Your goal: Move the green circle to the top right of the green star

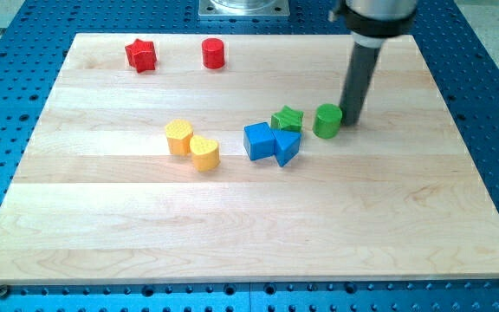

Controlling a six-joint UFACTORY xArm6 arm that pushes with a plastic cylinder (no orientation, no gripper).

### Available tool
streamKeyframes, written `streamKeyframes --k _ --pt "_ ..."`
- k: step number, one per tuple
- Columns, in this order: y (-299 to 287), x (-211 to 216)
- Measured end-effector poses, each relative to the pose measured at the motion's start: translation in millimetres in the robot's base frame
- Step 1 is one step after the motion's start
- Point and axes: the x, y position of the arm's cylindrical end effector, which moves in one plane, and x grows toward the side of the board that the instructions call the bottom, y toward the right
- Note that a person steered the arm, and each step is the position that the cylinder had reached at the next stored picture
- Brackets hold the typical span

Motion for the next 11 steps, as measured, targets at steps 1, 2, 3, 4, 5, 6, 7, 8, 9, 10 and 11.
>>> streamKeyframes --k 1,2,3,4,5,6,7,8,9,10,11 --pt "-1 2" --pt "-11 22" --pt "-12 22" --pt "-12 22" --pt "-12 22" --pt "-38 25" --pt "-62 25" --pt "-73 -19" --pt "-120 -69" --pt "-84 -83" --pt "-62 -64"
